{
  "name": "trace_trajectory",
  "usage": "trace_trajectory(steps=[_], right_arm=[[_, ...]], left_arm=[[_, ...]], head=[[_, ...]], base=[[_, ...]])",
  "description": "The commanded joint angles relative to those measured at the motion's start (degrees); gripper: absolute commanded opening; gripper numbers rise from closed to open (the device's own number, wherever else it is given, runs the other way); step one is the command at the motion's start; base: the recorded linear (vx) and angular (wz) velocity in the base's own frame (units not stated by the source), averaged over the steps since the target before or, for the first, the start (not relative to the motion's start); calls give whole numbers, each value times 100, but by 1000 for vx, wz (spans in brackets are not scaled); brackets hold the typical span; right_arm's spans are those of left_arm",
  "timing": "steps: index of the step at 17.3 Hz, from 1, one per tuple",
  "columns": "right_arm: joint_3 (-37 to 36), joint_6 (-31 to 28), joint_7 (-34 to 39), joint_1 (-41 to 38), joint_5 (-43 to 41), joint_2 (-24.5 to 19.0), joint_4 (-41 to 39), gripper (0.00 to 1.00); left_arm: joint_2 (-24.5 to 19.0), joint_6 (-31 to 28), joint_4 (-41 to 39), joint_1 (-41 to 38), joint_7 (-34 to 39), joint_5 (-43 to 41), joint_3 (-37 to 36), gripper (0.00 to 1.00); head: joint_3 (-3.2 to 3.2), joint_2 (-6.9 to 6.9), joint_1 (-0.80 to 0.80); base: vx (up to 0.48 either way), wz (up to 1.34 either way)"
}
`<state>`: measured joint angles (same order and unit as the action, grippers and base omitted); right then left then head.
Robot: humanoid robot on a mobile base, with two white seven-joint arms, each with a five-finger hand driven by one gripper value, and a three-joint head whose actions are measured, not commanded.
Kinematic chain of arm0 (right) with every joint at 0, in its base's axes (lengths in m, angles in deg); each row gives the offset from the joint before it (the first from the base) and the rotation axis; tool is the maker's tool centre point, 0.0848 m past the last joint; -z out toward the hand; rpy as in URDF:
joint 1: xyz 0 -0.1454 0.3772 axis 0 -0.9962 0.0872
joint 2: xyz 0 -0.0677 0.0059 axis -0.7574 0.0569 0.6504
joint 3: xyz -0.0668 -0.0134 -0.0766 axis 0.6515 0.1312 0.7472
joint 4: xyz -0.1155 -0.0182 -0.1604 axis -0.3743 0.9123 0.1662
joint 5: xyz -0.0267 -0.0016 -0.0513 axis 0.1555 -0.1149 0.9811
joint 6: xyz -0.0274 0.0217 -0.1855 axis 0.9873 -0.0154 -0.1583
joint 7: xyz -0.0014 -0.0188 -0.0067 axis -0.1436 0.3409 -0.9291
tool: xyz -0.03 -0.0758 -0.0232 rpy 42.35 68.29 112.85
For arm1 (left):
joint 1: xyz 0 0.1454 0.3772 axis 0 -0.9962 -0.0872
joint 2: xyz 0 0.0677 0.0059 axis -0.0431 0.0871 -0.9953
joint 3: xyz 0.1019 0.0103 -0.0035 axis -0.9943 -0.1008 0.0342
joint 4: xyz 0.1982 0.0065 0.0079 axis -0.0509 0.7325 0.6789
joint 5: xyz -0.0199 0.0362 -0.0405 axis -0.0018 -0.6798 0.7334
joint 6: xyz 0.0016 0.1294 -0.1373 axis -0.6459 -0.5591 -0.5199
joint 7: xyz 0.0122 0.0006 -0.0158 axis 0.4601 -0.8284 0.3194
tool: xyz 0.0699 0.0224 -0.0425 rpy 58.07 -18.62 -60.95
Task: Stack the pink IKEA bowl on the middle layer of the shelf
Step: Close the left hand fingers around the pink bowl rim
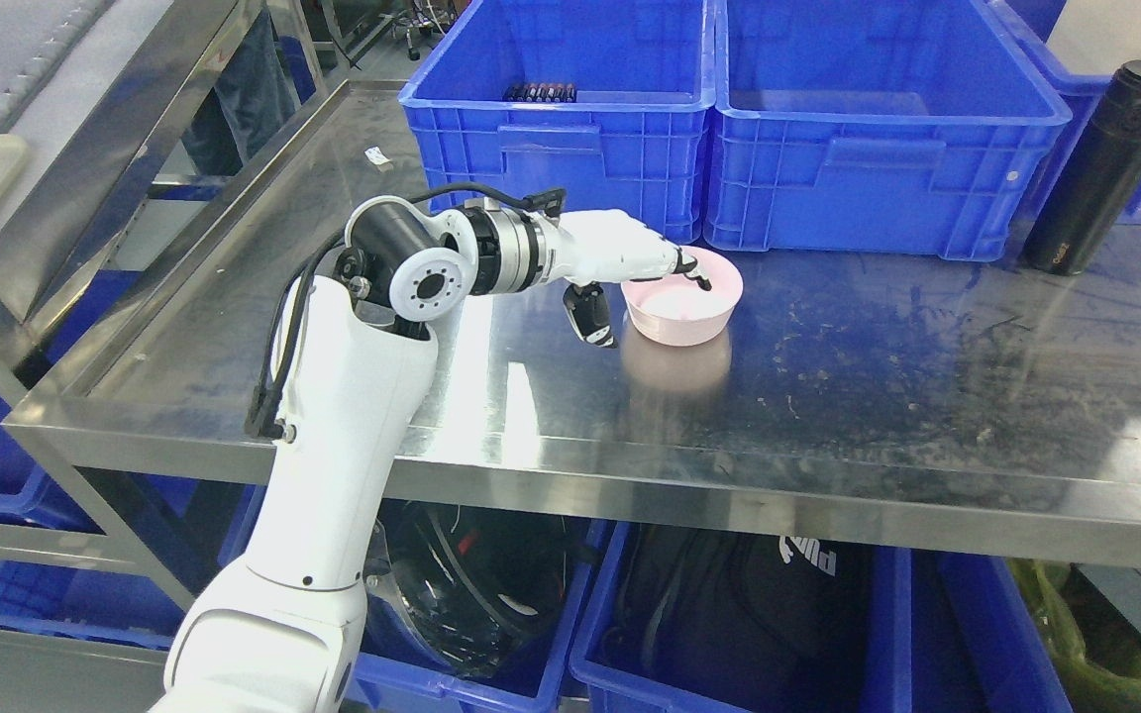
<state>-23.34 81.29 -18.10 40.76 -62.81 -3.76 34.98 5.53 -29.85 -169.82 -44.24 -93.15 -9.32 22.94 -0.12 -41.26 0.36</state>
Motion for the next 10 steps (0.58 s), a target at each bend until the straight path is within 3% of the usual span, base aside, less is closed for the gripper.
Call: trace_trajectory(steps=[1,5,10], right_arm=[[0,3,3,-18,0,100,-100,100],[0,3,3,-18,0,100,-100,100],[0,3,3,-18,0,100,-100,100]], left_arm=[[-93,-90,117,-67,41,-598,-524,79],[-93,-28,881,-23,523,-598,-629,84],[-93,-37,1621,179,1324,-984,-787,80]], head=[[0,0,0],[0,0,0],[0,0,0]], base=[[0,0],[0,0],[0,0]])
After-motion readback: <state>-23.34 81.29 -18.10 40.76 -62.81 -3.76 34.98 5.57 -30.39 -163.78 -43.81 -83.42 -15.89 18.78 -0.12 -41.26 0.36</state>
